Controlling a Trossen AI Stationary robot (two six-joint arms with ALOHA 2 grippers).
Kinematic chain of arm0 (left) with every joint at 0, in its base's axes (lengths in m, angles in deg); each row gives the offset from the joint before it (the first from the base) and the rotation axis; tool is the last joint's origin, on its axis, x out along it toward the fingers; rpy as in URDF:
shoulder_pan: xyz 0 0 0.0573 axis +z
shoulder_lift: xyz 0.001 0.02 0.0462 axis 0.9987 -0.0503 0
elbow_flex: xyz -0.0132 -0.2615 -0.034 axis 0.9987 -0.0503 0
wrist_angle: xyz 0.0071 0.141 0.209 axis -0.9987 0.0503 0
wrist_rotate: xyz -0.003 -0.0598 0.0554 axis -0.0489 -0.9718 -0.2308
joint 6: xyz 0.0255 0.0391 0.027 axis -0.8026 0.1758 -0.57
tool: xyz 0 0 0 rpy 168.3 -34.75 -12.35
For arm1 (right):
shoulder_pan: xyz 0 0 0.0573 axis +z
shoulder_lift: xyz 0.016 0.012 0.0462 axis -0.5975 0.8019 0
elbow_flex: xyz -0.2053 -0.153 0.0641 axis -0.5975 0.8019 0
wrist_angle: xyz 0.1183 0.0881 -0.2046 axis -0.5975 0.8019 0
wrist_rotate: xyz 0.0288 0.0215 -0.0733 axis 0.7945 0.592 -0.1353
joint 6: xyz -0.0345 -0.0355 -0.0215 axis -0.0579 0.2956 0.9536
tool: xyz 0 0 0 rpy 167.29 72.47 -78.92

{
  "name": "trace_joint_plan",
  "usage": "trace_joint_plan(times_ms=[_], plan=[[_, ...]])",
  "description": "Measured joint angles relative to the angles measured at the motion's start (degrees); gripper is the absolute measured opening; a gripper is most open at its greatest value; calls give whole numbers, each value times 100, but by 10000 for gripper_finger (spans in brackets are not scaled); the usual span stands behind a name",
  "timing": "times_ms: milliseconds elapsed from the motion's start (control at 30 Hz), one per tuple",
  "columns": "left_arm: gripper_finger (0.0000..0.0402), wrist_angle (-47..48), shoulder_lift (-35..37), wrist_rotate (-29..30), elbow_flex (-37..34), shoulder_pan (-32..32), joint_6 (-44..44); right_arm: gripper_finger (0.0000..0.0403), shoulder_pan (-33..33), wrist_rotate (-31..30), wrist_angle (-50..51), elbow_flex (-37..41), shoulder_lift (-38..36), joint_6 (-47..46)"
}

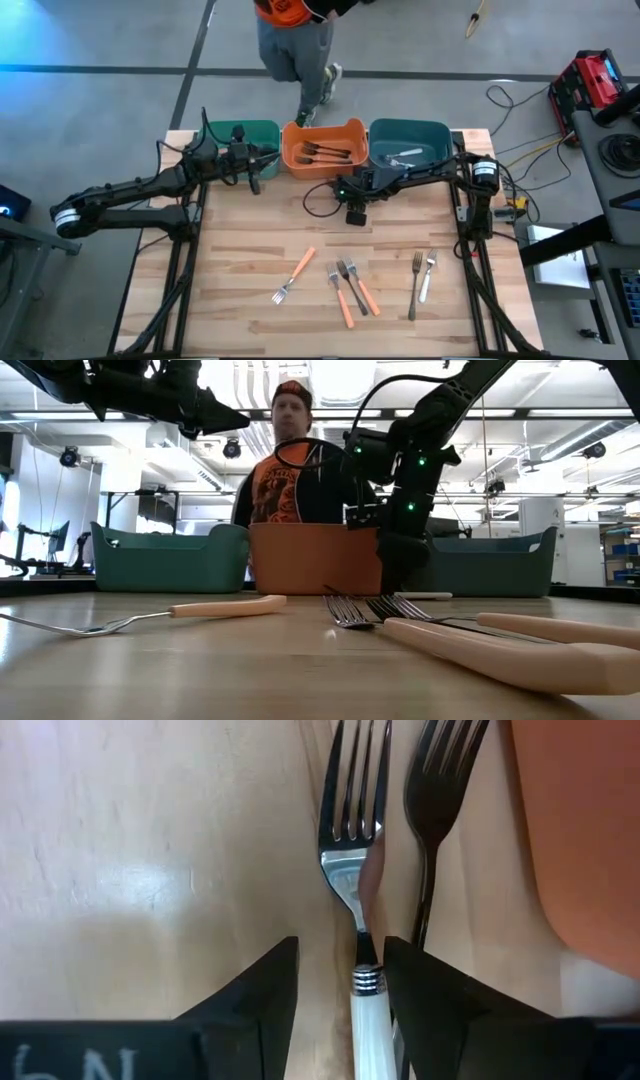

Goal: Sort silverware by color (type)
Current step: Put the white fork into the blue bin

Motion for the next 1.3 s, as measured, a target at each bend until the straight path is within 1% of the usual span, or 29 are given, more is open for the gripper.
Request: trace_joint_plan(times_ms=[200, 367, 567, 833, 1167, 1233, 1300], plan=[[38, 3, 0, -2, 0, 0, 0, 137, -4, 142, 2, 0, 0, -117], [38, 4, 0, -2, 0, 0, 0, 135, 0, 395, -4, 0, 0, -166], [38, 4, 0, -2, 0, 0, 0, 134, 4, 446, -7, 0, 1, -127], [38, 4, 0, -4, 0, 0, 18, 134, 0, 458, -52, -13, 257, 162], [38, 4, 0, -4, 0, 0, 18, 132, 0, 466, -52, -7, 234, 140], [38, 4, 0, -4, 0, 0, 19, 124, -2, 534, -54, -7, 236, 138], [38, 4, 0, -4, 0, 1, 18, 103, -2, 599, -50, -7, 236, 129]])
